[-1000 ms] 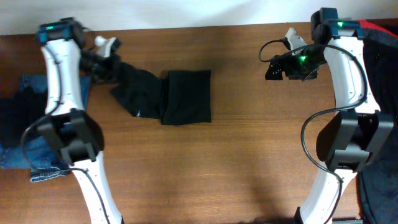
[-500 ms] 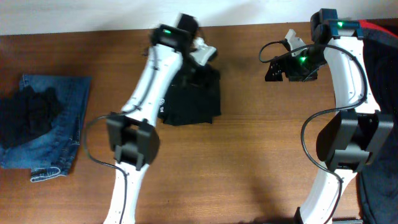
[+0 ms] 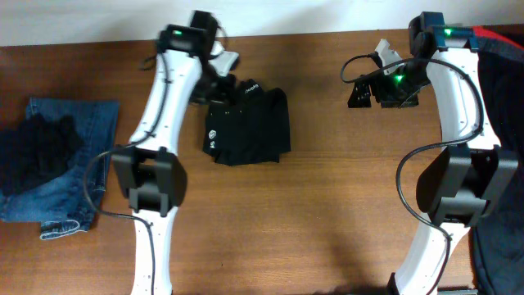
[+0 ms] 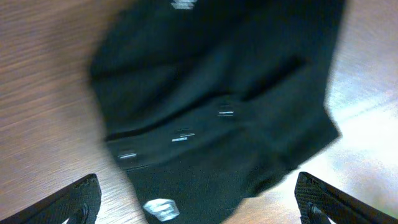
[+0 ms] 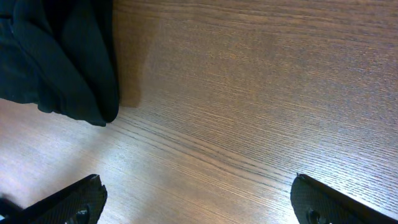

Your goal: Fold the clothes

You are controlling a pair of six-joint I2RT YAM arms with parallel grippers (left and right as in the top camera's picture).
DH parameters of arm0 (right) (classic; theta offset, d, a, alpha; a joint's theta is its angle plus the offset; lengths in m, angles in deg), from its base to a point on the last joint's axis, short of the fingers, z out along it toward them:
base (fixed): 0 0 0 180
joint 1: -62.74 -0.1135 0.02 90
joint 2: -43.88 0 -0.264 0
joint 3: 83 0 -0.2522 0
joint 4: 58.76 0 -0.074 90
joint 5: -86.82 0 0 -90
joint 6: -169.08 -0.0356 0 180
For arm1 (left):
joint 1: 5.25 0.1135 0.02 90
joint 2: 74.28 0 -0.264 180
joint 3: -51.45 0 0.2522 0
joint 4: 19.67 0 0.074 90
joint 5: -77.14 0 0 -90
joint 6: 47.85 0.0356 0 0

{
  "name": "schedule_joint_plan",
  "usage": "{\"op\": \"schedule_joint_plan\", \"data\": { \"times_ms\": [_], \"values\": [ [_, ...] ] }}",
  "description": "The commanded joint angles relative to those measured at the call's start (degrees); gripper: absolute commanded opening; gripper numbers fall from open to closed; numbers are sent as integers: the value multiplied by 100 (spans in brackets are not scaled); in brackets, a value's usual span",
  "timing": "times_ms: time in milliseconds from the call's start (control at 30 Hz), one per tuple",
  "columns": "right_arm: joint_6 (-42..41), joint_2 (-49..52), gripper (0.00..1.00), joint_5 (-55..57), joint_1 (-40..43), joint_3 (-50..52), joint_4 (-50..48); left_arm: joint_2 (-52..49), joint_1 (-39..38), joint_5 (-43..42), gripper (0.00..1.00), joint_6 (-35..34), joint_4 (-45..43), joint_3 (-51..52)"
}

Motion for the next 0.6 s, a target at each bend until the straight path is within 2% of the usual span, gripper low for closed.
{"op": "schedule_joint_plan", "data": {
  "times_ms": [0,133,200,300,500,533,567],
  "values": [
    [76,-66,100,9,-79,-46,17,90,525,-466,99,-46,17,-114],
    [74,-66,100,9,-114,-46,20,-413,883,-1360,99,256,35,-107],
    [76,-66,100,11,-111,-46,22,-678,942,-1488,99,286,42,-107],
    [76,-66,99,11,-111,-46,20,-1172,955,-2199,99,651,96,-107],
    [74,-66,99,11,-111,-46,17,-1805,938,-2618,99,732,105,-107],
    [76,-66,99,11,-111,-46,17,-1878,903,-3008,98,892,151,-107],
    [76,-66,99,11,-111,-46,15,-1908,876,-3226,91,949,181,-107]
  ]
}}
